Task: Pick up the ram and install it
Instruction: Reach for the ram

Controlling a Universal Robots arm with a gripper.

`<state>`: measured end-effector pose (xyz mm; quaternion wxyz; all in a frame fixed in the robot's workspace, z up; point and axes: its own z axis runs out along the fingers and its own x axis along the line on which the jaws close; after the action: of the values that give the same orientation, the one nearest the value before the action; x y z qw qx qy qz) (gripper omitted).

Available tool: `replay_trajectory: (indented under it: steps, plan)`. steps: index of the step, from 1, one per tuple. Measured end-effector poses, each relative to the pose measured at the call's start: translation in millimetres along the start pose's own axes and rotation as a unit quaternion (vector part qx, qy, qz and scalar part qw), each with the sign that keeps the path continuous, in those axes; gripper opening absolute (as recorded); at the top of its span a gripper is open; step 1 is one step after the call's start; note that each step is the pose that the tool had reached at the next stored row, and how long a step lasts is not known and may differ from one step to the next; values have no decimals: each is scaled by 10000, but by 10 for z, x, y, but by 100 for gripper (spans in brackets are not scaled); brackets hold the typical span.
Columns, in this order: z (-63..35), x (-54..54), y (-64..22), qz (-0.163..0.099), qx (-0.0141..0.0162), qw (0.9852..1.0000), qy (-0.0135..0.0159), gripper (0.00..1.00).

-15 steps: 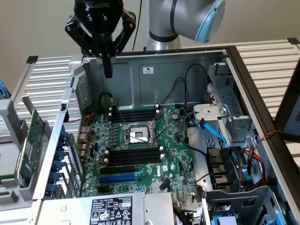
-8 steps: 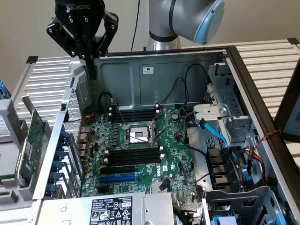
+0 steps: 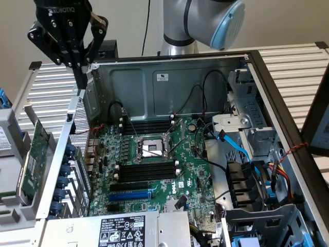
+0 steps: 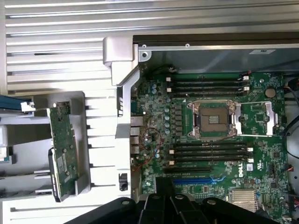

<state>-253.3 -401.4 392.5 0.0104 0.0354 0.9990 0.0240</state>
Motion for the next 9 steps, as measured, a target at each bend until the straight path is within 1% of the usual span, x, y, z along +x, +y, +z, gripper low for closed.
replay_trajectory:
  steps: [3,6,9]
  plan:
    - [-4,131,-19,0,0,10000,0,11]
    - [-5,228,-31,0,0,10000,0,11]
    - [-5,362,-43,0,0,10000,0,11]
